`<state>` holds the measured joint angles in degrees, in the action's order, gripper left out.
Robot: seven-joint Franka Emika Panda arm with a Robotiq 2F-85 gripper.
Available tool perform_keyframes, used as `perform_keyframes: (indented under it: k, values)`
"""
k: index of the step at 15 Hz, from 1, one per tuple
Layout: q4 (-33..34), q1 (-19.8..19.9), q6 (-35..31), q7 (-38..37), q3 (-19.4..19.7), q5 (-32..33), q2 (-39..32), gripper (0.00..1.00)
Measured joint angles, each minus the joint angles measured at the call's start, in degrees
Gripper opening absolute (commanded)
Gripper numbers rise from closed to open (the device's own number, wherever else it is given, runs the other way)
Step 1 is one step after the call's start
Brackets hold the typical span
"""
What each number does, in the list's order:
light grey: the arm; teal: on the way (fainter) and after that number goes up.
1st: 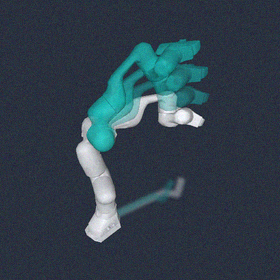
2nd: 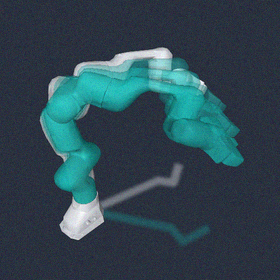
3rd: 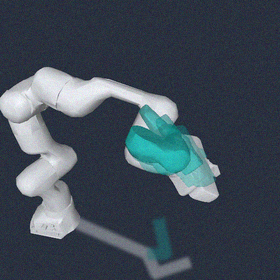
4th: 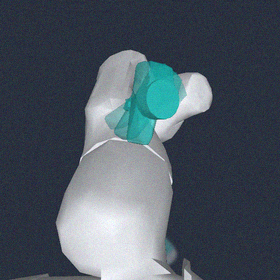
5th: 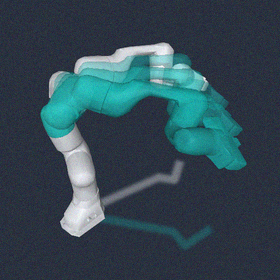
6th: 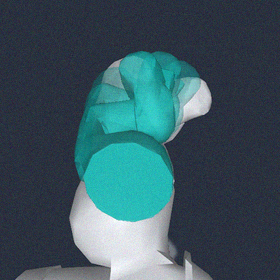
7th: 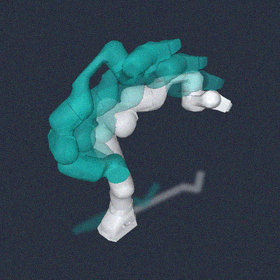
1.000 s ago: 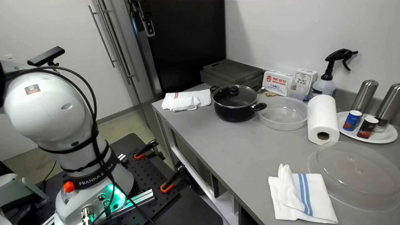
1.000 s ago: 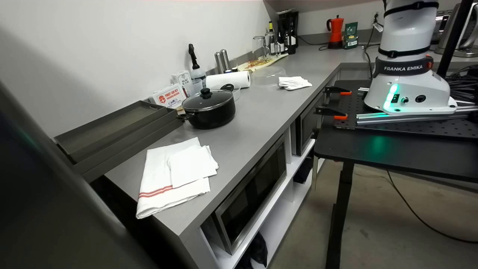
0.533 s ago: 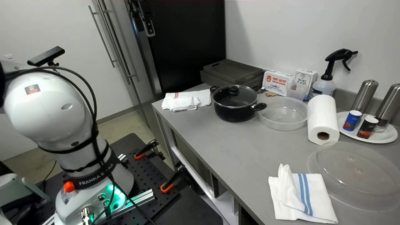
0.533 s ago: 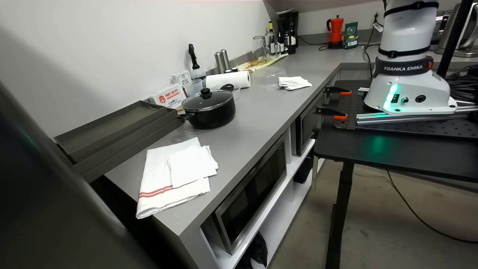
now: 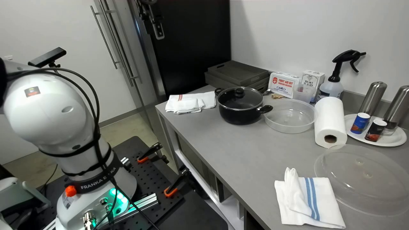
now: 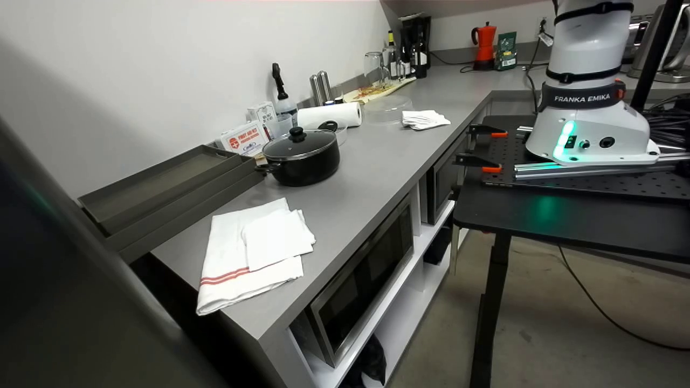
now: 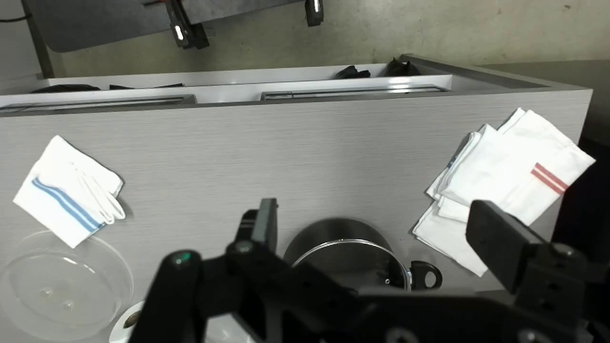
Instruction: Pick up the lid from the pot and put it on the counter
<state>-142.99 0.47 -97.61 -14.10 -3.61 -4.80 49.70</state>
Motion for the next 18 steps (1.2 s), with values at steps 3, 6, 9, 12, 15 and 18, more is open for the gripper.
perform_keyframes:
  k: [3, 6, 9, 12, 15, 18]
  values:
    - [1.73, 0.55, -2.61, 0.00, 0.00, 0.00, -5.15, 1.00]
    - [4.79, 1.05, -5.51, 0.00, 0.00, 0.06, -11.83, 1.00]
    - [9.27, 1.45, -7.96, 0.00, 0.00, 0.23, -19.42, 1.00]
    - [14.97, 1.62, -9.27, -0.02, 0.12, 0.35, -27.73, 1.00]
    - [20.68, 1.62, -9.91, -0.02, 0.32, 0.39, -35.72, 1.00]
    - [25.69, 1.62, -11.08, -0.02, 0.59, 0.56, -43.02, 1.00]
